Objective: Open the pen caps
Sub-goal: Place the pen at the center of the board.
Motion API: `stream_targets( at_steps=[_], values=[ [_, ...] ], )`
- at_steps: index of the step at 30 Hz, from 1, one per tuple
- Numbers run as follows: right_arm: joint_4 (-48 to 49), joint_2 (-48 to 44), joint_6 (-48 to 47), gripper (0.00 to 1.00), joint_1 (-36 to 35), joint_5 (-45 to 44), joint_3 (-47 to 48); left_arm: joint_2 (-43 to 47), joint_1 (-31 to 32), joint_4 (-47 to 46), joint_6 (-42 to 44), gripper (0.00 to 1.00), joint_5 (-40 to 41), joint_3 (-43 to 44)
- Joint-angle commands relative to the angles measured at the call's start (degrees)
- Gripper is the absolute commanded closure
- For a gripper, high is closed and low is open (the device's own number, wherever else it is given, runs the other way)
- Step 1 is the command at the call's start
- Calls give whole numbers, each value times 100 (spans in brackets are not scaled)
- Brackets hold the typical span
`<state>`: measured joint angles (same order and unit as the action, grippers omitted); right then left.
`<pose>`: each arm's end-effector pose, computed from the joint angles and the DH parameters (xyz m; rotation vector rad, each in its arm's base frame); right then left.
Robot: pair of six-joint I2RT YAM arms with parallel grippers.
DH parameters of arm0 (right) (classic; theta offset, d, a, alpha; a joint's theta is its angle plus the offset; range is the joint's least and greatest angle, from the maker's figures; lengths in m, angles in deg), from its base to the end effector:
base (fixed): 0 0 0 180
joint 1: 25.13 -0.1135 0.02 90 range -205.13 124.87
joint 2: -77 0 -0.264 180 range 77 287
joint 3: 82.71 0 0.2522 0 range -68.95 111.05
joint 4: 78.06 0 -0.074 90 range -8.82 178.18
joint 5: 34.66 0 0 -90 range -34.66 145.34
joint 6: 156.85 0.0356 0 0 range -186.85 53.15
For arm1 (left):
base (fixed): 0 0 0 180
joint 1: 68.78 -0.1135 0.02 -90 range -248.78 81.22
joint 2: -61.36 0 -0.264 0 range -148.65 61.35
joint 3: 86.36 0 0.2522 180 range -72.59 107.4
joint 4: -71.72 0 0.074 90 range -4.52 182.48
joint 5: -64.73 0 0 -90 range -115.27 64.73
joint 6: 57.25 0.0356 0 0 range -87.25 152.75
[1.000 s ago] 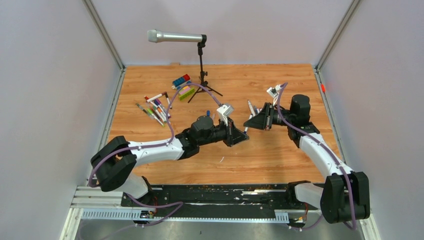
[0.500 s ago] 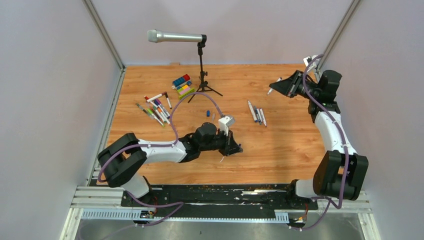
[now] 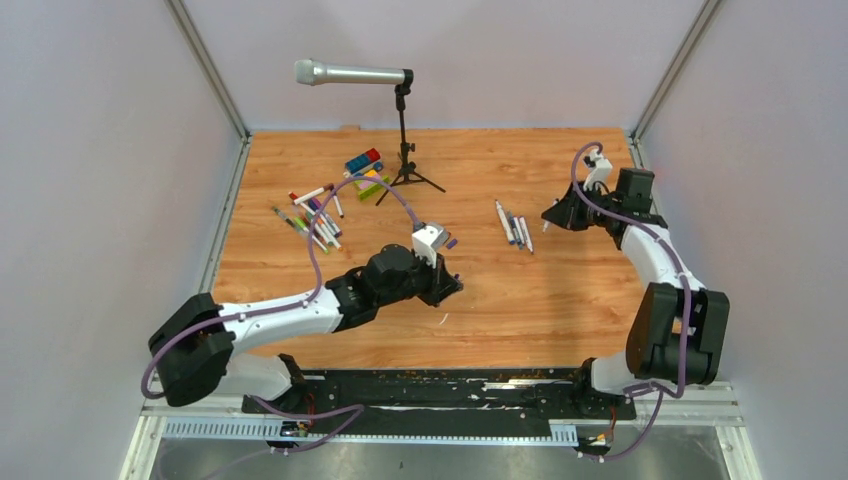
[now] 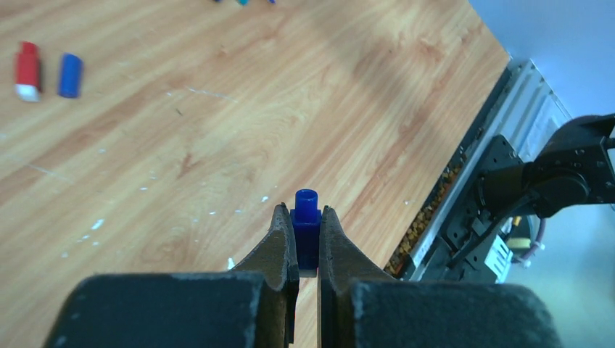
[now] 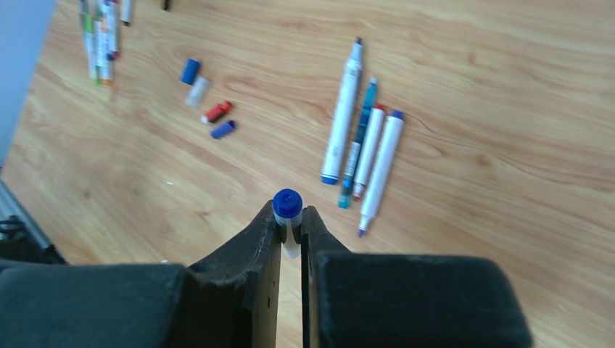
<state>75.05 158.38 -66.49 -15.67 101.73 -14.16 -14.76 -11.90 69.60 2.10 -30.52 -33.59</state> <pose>0.3023 -0.0242 0.2555 -0.2396 2.1163 0.8142 0.1559 -0.2449 0.2302 0.5417 2.0340 -1.0655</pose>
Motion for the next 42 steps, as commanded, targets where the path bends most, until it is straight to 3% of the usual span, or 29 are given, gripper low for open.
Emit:
stream_targets(
  at_steps=[1, 10, 27, 34, 42],
  values=[
    [-724, 411, -971, 99, 13, -969, 418, 584, 10, 383, 386, 100, 812, 20],
    [-1602, 1617, -1251, 94, -25, -1317, 1148, 1189, -1, 713, 494, 100, 1352, -218],
    [-2529, 2994, -1403, 81, -441, -1512, 2313, 1451, -74, 834, 525, 100, 1449, -358],
    [-2627, 3122, -1356, 74, -471, -1427, 2467, 1454, -91, 853, 534, 100, 1432, -332],
    [-2562, 2845, -1378, 72, -465, -1118, 2258, 1363, -107, 779, 488, 100, 1299, -279]
  ],
)
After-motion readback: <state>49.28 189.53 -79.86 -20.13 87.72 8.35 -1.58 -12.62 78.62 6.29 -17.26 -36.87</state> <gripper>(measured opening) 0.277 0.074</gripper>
